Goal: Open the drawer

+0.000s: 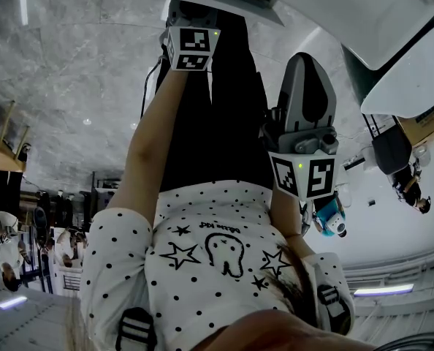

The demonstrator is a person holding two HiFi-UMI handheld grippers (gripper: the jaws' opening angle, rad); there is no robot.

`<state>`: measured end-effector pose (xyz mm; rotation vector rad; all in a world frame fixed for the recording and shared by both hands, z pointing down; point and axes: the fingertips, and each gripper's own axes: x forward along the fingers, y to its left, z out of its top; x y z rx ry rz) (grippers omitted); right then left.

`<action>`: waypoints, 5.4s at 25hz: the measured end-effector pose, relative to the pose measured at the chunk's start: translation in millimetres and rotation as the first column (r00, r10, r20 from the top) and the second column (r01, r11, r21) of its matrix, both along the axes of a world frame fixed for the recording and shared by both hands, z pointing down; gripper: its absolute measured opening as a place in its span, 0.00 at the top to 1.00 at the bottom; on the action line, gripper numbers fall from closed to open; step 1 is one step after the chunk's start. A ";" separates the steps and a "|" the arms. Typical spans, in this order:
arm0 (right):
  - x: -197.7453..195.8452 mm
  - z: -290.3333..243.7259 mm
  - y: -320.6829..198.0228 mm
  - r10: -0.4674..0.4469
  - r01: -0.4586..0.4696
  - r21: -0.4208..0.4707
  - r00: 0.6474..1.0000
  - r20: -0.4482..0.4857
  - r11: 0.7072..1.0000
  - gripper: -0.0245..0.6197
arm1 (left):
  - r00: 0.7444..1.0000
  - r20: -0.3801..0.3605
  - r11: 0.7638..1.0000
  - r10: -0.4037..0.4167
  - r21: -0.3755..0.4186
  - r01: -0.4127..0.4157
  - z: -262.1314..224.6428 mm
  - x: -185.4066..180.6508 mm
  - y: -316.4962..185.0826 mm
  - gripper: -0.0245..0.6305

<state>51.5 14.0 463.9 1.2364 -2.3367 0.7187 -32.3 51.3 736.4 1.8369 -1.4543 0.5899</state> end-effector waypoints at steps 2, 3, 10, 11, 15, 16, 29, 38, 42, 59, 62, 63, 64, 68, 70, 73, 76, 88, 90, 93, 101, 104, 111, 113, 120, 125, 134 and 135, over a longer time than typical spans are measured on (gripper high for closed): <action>-0.4 0.1 -0.5 0.001 -0.001 0.000 1.000 0.000 1.000 0.94 | 1.000 -0.001 1.000 0.001 -0.002 -0.001 0.1 -0.4 0.0 0.75; -0.6 0.5 -0.7 0.002 -0.002 -0.001 1.000 -0.001 1.000 0.94 | 1.000 -0.001 1.000 0.001 -0.002 -0.001 0.3 -0.7 -0.2 0.75; 0.8 2.4 -0.1 0.002 -0.002 -0.005 1.000 -0.004 1.000 0.94 | 1.000 0.000 1.000 0.003 0.000 -0.003 1.0 0.6 0.5 0.75; 0.9 1.9 0.5 0.002 -0.002 -0.004 1.000 -0.004 1.000 0.94 | 1.000 0.000 1.000 0.004 0.000 -0.004 0.5 1.0 1.1 0.75; 0.6 0.8 2.7 -0.001 0.001 -0.005 1.000 -0.004 1.000 0.94 | 1.000 0.000 1.000 0.004 0.003 -0.004 -0.7 1.7 2.7 0.75; 0.1 1.1 2.6 -0.002 0.002 -0.005 1.000 -0.005 1.000 0.94 | 1.000 -0.002 1.000 0.004 0.003 -0.004 -0.3 1.7 2.6 0.75; -3.9 2.0 0.7 -0.007 0.007 -0.005 1.000 -0.004 1.000 0.94 | 1.000 -0.011 1.000 -0.011 0.004 0.011 0.3 0.2 -1.8 0.75; -5.5 -8.4 -3.8 -0.010 0.010 0.010 1.000 0.009 1.000 0.94 | 1.000 -0.008 0.999 -0.006 0.039 0.006 -27.2 -2.1 3.5 0.79; -10.1 -15.9 -8.1 -0.014 0.013 0.028 1.000 0.021 1.000 0.94 | 1.000 0.012 0.997 0.004 0.076 -0.005 -45.4 -8.0 -0.6 0.90; -10.7 -54.8 -18.6 -0.027 0.023 0.081 0.999 0.043 0.996 0.94 | 1.000 0.025 0.994 -0.012 0.109 0.010 -120.5 -28.5 -1.4 0.96; -10.0 -61.1 -20.1 -0.045 0.042 0.086 0.998 0.035 0.995 0.94 | 0.999 0.035 0.990 -0.016 0.144 0.011 -141.7 -37.2 -13.6 0.96; -7.4 -64.6 -20.9 -0.045 0.042 0.088 0.998 0.031 0.995 0.94 | 0.999 0.034 0.988 -0.019 0.154 0.013 -149.0 -38.0 -17.7 0.96; -4.9 -68.4 -21.9 -0.044 0.041 0.091 0.999 0.029 0.995 0.94 | 0.999 0.033 0.987 -0.020 0.163 0.014 -156.0 -38.6 -21.9 0.96; -3.0 -77.7 -25.5 -0.049 0.046 0.111 0.999 0.024 0.993 0.94 | 0.999 0.035 0.981 -0.005 0.196 -0.002 -177.2 -40.1 -35.9 0.96; -2.3 -82.8 -26.3 -0.051 0.048 0.118 0.998 0.020 0.992 0.94 | 1.000 0.029 0.979 -0.005 0.206 -0.001 -188.2 -39.4 -40.1 0.96; -1.7 -90.8 -24.2 -0.042 0.039 0.121 0.999 0.018 0.992 0.94 | 1.000 0.026 0.976 -0.004 0.219 -0.002 -205.7 -41.3 -42.0 0.96; -3.5 -97.1 -20.4 -0.032 0.029 0.118 0.999 0.021 0.993 0.94 | 1.000 0.023 0.972 0.000 0.234 -0.005 -221.7 -45.4 -43.0 0.96; 4.8 -130.2 -22.0 -0.016 0.013 0.161 1.000 0.012 0.987 0.94 | 1.000 0.028 0.956 0.011 0.293 -0.019 -277.6 -42.4 -56.6 0.96; 3.5 -134.8 -21.2 -0.003 0.001 0.170 1.000 0.014 0.986 0.94 | 0.999 0.027 0.952 0.019 0.306 -0.026 -286.0 -44.5 -58.2 0.96; 2.2 -142.6 -20.1 0.010 -0.013 0.184 1.000 0.018 0.983 0.94 | 0.999 0.024 0.944 0.031 0.329 -0.037 -298.0 -44.5 -61.9 0.96; 6.7 -158.5 -26.8 0.055 -0.058 0.235 0.998 0.020 0.970 0.94 | 0.998 0.035 0.910 0.042 0.410 -0.053 -335.6 -52.0 -82.7 0.96; 6.4 -163.8 -33.9 0.080 -0.084 0.258 0.996 0.025 0.962 0.94 | 0.998 0.040 0.897 0.039 0.439 -0.053 -348.4 -60.5 -91.7 0.96; 7.6 -180.8 -41.0 0.106 -0.113 0.290 0.994 0.040 0.950 0.94 | 0.998 0.036 0.871 0.054 0.486 -0.065 -383.7 -63.0 -100.8 0.96; 8.3 -184.7 -42.8 0.108 -0.117 0.298 0.993 0.045 0.948 0.94 | 0.998 0.032 0.865 0.060 0.497 -0.068 -391.9 -61.6 -101.6 0.96; 4.9 -196.2 -43.6 0.115 -0.128 0.321 0.992 0.059 0.938 0.94 | 0.997 0.020 0.844 0.069 0.532 -0.069 -422.6 -69.2 -93.0 0.96; 5.8 -201.4 -47.7 0.124 -0.137 0.335 0.990 0.063 0.932 0.94 | 0.997 0.022 0.825 0.079 0.560 -0.077 -442.4 -75.2 -89.9 0.96; -1.0 -205.3 -48.2 0.110 -0.121 0.345 0.993 0.052 0.931 0.94 | 0.997 0.016 0.802 0.073 0.593 -0.068 -463.8 -86.0 -81.8 0.96; -3.0 -205.4 -47.6 0.108 -0.119 0.345 0.993 0.051 0.931 0.94 | 0.997 0.017 0.800 0.075 0.595 -0.070 -465.1 -87.2 -80.6 0.96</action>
